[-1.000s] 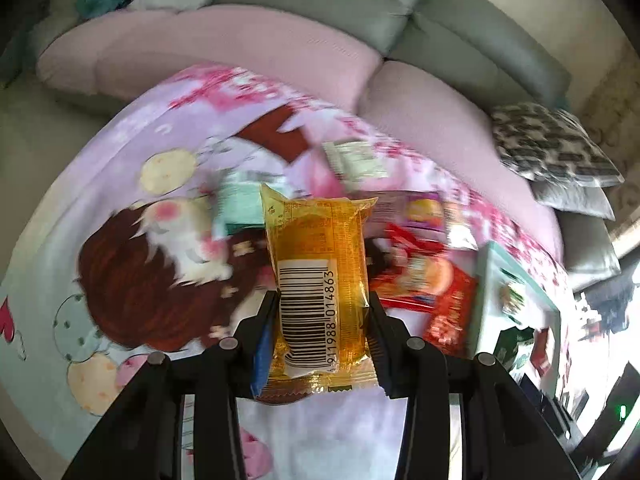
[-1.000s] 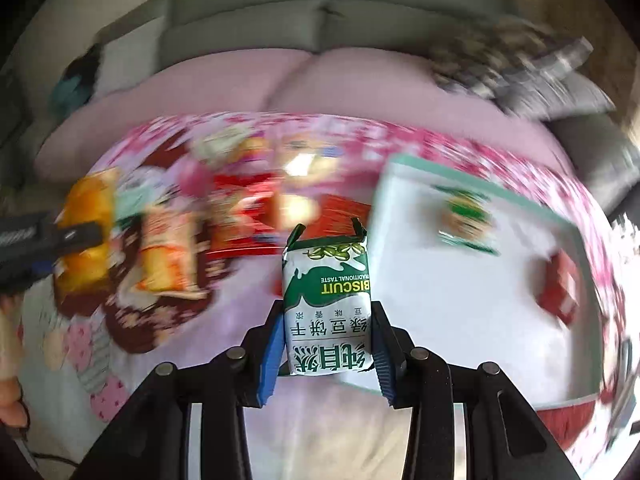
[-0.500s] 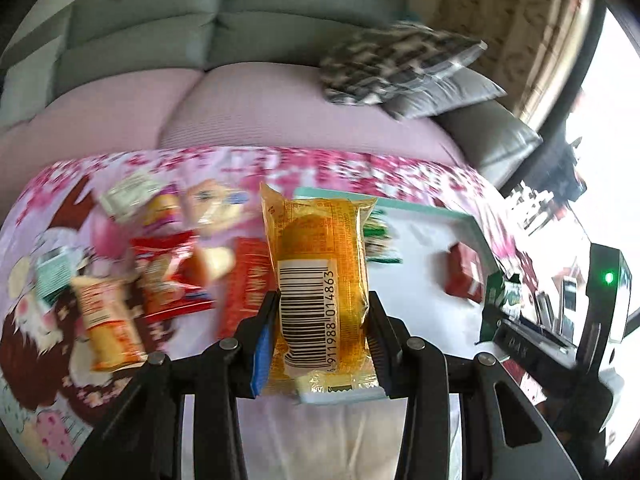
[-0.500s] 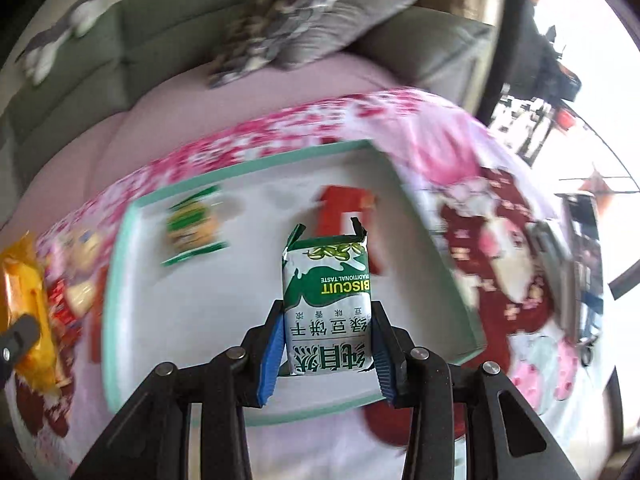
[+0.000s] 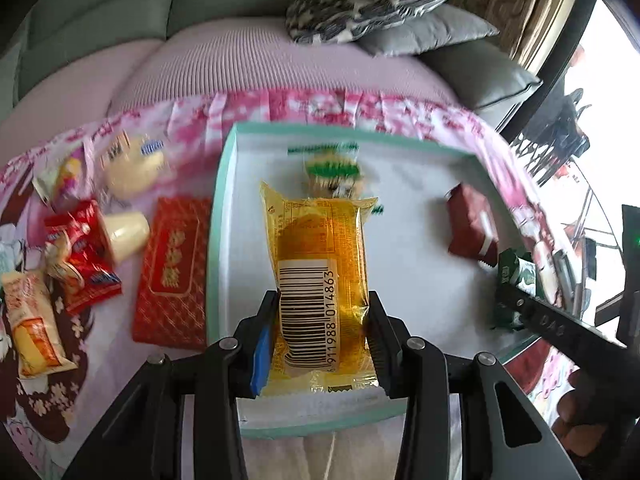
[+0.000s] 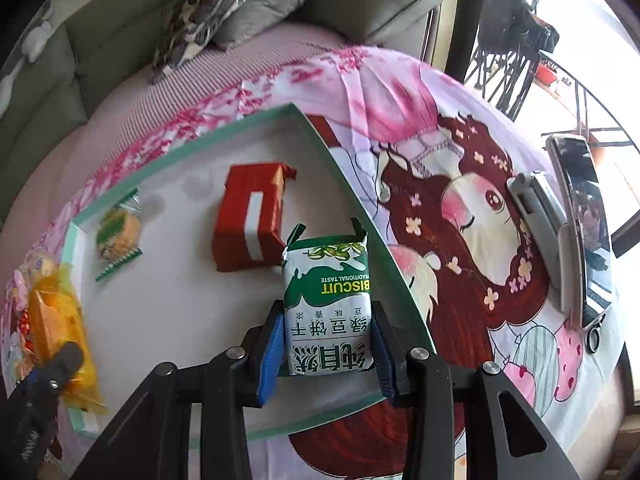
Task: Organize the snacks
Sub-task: 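Carry both snacks into the teal tray and open both grippers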
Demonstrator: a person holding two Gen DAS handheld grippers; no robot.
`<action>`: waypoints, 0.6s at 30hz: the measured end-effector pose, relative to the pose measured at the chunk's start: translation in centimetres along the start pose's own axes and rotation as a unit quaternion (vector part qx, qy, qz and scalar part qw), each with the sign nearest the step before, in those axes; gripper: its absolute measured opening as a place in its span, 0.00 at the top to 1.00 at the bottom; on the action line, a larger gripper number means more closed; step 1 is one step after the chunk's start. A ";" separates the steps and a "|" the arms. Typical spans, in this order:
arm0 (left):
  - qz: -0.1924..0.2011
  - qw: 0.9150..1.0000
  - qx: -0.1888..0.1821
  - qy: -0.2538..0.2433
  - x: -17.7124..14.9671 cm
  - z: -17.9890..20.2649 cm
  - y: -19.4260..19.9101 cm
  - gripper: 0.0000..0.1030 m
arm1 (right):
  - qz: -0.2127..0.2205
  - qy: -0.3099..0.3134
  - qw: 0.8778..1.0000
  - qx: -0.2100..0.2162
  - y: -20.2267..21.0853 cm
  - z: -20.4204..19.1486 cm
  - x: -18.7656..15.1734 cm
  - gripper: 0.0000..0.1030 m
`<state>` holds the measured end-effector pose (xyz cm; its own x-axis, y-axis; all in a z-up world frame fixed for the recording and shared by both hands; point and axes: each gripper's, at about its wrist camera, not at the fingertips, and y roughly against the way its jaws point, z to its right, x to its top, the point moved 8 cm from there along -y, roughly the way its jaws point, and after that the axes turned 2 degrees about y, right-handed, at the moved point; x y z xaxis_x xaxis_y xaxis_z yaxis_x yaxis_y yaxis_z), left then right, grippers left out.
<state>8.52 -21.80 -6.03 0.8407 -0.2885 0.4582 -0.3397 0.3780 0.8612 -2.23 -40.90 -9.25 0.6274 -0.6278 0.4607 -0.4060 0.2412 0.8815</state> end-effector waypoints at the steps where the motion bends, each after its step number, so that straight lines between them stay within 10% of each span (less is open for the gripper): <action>1: -0.008 1.000 0.003 0.004 -0.2 -0.2 -0.3 0.55 | -0.001 -0.001 1.000 0.000 -0.1 0.1 0.0 0.58; 10: 0.010 1.000 0.003 0.018 1.1 -0.8 2.4 0.28 | 0.020 0.001 1.000 0.014 2.1 0.0 0.6 0.36; 18: 0.006 0.992 0.111 0.065 1.2 -7.0 4.9 0.14 | 0.039 0.034 0.998 0.031 3.3 -2.9 0.5 0.13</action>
<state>10.80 -14.17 -2.85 0.8785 -0.1628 0.4491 -0.4224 0.1741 0.8895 -1.33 -38.32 -5.80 0.6353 -0.5570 0.5349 -0.4936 0.2398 0.8360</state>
